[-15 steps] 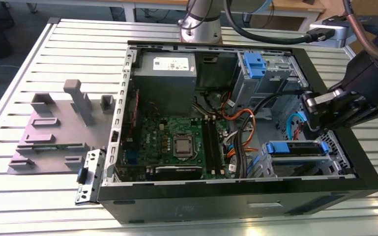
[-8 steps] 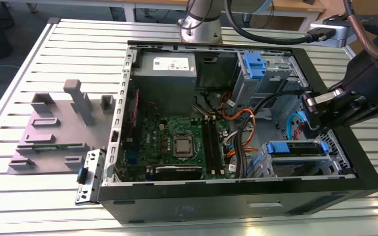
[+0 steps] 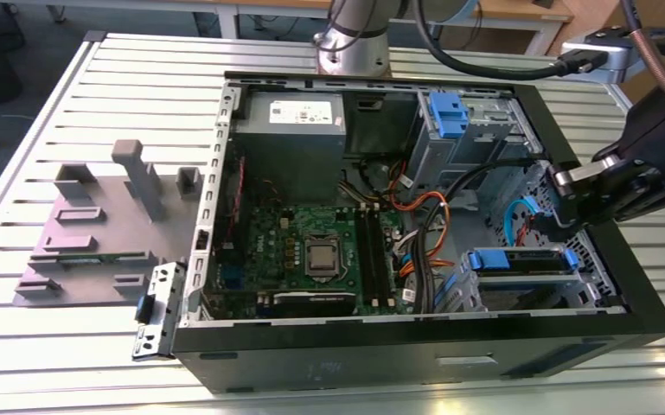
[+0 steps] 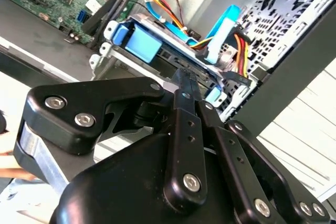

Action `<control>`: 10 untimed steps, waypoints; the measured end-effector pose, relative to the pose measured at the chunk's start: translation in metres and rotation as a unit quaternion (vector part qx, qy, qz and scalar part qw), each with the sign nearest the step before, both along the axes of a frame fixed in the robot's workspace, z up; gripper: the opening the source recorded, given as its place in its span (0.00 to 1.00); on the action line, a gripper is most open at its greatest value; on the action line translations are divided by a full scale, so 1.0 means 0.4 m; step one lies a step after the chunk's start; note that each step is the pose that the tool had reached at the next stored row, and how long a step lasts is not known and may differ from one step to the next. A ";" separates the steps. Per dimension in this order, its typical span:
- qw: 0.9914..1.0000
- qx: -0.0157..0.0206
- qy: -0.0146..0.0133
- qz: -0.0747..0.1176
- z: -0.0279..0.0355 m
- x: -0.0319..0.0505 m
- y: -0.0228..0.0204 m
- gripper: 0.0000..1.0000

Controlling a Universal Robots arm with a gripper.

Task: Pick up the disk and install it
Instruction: 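Insert the first disk wire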

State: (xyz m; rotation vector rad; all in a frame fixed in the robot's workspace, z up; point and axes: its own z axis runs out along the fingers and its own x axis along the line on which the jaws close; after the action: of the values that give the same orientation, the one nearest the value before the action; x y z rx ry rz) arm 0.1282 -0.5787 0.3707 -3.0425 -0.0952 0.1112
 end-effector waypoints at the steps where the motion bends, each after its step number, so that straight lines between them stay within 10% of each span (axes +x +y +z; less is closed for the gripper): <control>1: 1.000 0.000 0.000 0.000 -0.001 0.004 0.002 0.11; 10: 1.000 -0.001 0.000 0.000 -0.008 0.033 0.025 0.11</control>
State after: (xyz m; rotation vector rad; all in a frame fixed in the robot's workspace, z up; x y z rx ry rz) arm 0.1413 -0.5688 0.3676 -3.0443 -0.0952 0.1126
